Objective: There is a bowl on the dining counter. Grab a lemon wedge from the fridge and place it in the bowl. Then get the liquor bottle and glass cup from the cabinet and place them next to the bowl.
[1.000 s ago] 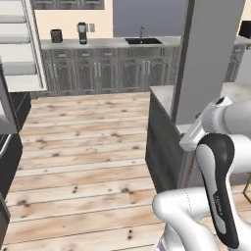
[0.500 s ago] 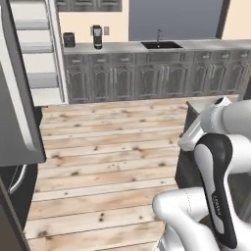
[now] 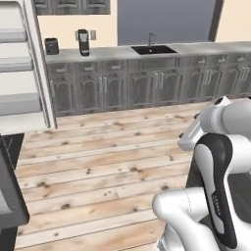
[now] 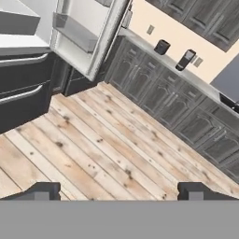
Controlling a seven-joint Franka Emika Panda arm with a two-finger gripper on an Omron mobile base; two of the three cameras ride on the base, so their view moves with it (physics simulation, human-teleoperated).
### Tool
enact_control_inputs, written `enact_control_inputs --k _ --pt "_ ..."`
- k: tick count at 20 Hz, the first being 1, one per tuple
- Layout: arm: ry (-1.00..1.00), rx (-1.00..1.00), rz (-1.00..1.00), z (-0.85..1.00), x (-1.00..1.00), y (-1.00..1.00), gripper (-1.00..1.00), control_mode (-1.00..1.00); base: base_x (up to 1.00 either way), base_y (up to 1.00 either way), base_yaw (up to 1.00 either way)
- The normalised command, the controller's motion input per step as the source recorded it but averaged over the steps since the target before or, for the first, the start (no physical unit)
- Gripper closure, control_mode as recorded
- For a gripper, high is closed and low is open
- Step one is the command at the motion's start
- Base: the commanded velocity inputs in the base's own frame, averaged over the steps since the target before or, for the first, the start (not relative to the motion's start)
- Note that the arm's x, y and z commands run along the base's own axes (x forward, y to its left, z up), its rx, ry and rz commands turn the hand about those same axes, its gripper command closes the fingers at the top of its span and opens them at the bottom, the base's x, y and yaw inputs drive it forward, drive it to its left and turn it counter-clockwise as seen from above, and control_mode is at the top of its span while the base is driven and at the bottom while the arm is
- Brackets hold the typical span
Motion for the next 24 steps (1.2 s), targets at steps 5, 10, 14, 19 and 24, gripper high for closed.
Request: enact_control_inputs --k 5,10,14,19,24 --pt "0.0 0.0 0.0 0.0 0.0 0.0 -1.0 1.0 1.0 0.1 -0.15" --pt "0.0 0.0 0.0 0.0 0.0 0.0 -1.0 1.0 1.0 0.07 -0.02" --pt "0.0 0.0 0.0 0.0 0.0 0.0 -1.0 1.0 1.0 0.01 0.0" --pt "0.0 0.0 0.0 0.0 0.0 0.0 -1.0 1.0 1.0 0.05 0.08" --pt "0.0 0.0 0.0 0.0 0.0 0.0 -1.0 1.0 1.0 0.05 0.21"
